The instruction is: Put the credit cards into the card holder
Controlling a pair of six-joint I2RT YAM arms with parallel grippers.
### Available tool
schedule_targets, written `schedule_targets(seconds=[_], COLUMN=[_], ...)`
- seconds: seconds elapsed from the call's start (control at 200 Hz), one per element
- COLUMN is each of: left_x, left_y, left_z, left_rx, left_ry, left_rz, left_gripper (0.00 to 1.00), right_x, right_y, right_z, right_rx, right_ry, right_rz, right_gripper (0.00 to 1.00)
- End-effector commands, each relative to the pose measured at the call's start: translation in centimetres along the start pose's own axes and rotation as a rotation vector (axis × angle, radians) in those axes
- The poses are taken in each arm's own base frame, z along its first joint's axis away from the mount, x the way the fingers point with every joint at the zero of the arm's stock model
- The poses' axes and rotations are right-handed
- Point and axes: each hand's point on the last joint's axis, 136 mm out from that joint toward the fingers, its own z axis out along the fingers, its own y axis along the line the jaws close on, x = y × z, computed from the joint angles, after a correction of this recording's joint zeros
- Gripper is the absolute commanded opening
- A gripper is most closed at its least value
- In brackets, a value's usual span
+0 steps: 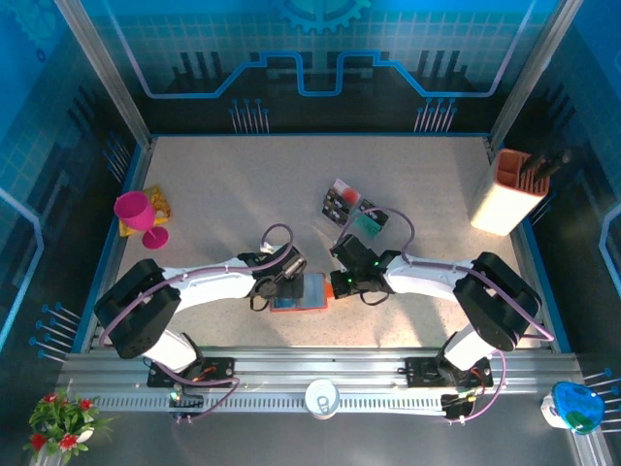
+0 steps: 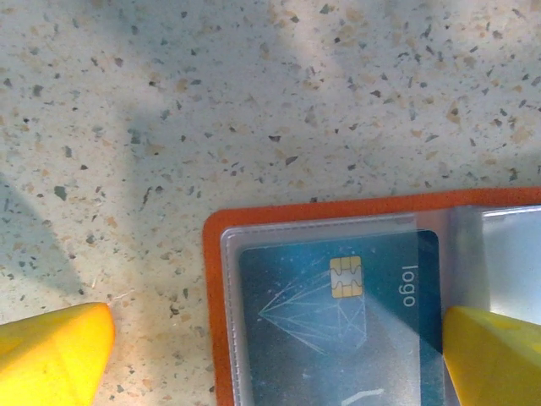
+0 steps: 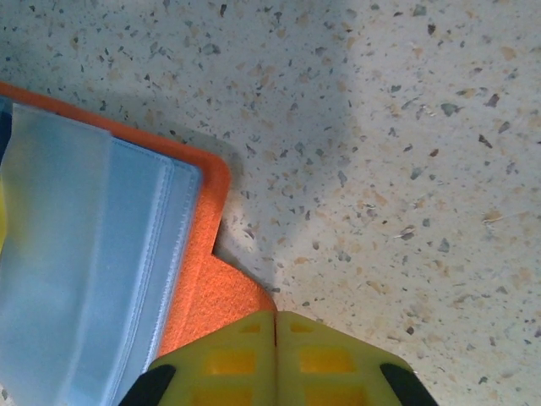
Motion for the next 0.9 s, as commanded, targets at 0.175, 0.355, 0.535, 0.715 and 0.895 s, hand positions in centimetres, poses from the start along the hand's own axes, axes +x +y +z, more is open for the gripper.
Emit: schedule_targets(seconds=[0.175,0.355,0.535,0.715,0.895], left_x=[0.7,0.3,-0.5,-1.1,-1.0], left_y=[1.8,1.4,0.8,0.1,-0.5], left_z=[-0.4,-0.7,-1.8,-2.7,-2.5], left_rx=[-0.061,-0.045,-0.011,0.028,0.052], left_ry=[-0.001,-0.008,-0.034,-0.05,-0.043], left_rz=[0.021,0.018,0.008,-0.001,-0.006], left_gripper=[0.99,0.99,0.99,0.99,0.99], right_x=[0.7,0.3,-1.1,-2.5,-3.3], right_y=[-1.3,-0.5,0.1,1.3,2.9], right_z=[-0.2,-0.7,-3.0,-4.6,-3.9], right_rx=[0.018,-0.021,-0.049,-0.1,-0.167], right_ry=[0.012,-0.001,-0.056,-0.093,-0.079], right_rz=[0.041,0.04,0.043,0.039,0.035], right_gripper=[0.0,0.02,0.31,0.26,0.08])
